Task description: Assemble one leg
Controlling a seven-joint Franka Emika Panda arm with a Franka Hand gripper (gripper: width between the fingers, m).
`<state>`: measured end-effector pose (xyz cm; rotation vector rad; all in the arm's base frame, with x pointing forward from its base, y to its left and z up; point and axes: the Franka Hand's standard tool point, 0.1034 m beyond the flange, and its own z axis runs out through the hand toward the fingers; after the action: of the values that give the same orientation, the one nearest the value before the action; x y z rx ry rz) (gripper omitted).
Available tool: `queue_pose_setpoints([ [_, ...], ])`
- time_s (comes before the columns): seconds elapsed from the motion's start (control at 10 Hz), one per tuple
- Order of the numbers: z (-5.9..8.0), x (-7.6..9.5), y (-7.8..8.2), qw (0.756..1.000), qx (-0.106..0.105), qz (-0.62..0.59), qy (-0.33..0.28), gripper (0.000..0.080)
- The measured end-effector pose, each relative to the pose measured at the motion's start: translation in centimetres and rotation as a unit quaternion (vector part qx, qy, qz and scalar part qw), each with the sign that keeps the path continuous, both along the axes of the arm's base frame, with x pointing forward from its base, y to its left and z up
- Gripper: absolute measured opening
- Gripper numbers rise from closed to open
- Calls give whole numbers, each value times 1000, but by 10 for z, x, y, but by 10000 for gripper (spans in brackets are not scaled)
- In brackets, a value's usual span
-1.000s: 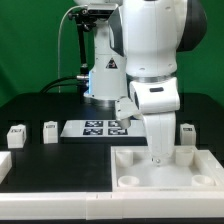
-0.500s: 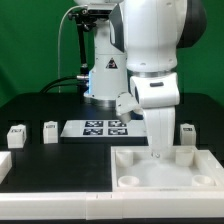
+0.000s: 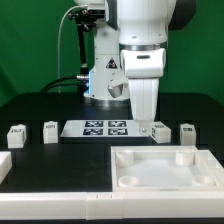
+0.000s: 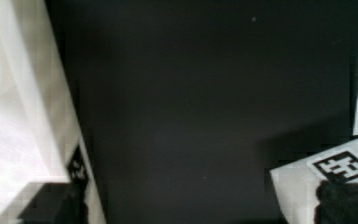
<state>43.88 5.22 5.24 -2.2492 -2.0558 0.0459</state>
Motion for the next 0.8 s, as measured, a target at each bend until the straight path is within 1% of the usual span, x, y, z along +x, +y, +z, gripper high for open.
queue_pose_setpoints([
  [0.1,0,0,0,999,-2,-34,2,649],
  [0.3,0,-1,1,990,-11,-140,8,649],
  [0.4,0,-1,1,984,-13,-176,10,649],
  [0.5,-2,-2,-1,971,-15,-238,12,649],
  [0.6,-5,-8,-5,947,-15,-320,15,649],
  [0.7,-5,-15,1,917,-23,-398,22,649],
  [0.8,-4,-16,8,885,-27,-463,25,649],
])
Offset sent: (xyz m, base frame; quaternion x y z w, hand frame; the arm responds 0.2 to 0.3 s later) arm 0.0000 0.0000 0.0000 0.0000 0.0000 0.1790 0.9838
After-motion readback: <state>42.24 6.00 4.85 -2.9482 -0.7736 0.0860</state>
